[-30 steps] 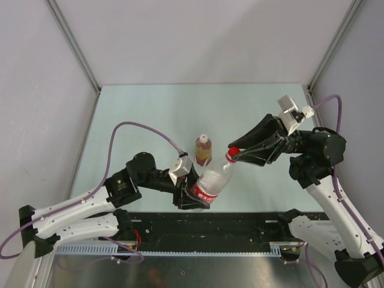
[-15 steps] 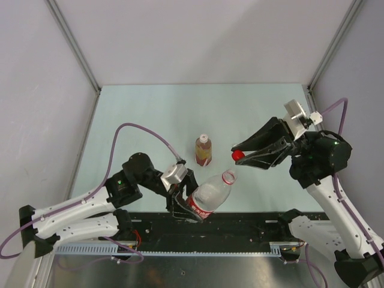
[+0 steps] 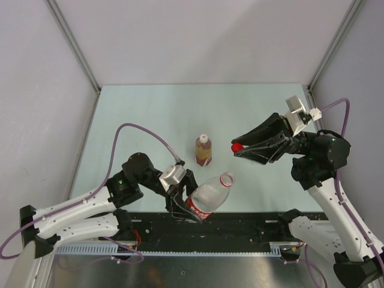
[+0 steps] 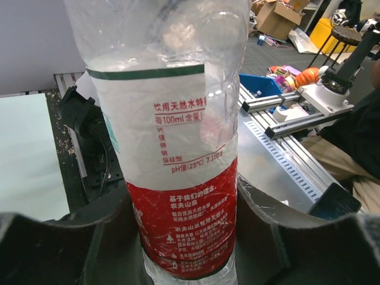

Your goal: Unscrew the bottle caps

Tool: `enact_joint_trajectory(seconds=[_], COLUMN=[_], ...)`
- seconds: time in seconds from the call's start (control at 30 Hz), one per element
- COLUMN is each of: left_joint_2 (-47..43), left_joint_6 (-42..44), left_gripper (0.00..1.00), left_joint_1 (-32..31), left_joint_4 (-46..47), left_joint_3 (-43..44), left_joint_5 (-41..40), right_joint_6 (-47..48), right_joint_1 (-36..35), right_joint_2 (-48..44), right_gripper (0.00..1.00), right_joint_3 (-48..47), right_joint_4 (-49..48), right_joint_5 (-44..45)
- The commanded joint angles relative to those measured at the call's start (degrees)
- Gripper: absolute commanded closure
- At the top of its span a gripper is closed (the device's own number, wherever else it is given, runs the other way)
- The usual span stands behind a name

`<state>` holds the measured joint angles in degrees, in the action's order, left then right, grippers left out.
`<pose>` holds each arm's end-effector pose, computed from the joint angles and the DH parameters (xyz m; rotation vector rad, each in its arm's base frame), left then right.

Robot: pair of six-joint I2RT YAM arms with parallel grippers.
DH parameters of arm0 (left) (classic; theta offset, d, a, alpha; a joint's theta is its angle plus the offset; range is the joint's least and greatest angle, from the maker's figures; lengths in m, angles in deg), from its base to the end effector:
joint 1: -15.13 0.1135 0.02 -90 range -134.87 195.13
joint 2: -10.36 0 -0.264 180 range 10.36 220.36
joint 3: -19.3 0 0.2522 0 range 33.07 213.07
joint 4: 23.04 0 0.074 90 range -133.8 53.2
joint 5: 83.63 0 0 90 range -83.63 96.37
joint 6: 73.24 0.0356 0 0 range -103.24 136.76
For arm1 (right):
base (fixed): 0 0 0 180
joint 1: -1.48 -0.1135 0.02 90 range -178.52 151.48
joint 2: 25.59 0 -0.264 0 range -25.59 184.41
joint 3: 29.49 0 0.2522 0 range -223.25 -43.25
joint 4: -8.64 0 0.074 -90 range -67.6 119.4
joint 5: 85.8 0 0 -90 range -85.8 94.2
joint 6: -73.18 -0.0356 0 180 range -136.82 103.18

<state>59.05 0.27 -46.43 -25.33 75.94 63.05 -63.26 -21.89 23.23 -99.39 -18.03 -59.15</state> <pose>0.0637 -0.1800 0.3559 1.4593 1.0875 -1.7422 0.1177 0.0855 0.4695 -0.9939 0.9461 1.4470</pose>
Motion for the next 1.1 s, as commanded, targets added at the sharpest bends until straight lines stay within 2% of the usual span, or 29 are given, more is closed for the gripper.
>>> enact_joint_trajectory(seconds=[0.0,0.27,0.73,0.93,1.07], left_joint_2=[-1.53,-4.2,-9.61,-12.26,-13.16], left_joint_6=[1.17,2.9,7.59,7.73,7.7], left_gripper=[1.0,1.0,1.0,1.0,1.0], left_joint_1=[0.78,1.53,1.62,1.62,1.62], left_joint_4=[2.0,0.38,-7.53,-8.42,-9.15], left_joint_3=[-0.47,-2.03,-2.68,-4.24,-4.86], left_joint_5=[-1.09,-9.52,-33.53,-44.88,-48.93], right_joint_6=[3.06,9.98,29.31,32.7,32.51], right_joint_1=[0.26,0.2,-4.04,-6.43,-7.42], right_joint_2=[-1.09,-0.67,3.44,5.77,7.78], right_gripper=[1.0,1.0,1.0,1.0,1.0], right_joint_3=[-0.46,-0.46,0.43,4.24,7.37], right_joint_4=[2.93,13.85,41.84,47.59,49.1], right_joint_5=[2.31,4.78,17.31,25.66,30.03])
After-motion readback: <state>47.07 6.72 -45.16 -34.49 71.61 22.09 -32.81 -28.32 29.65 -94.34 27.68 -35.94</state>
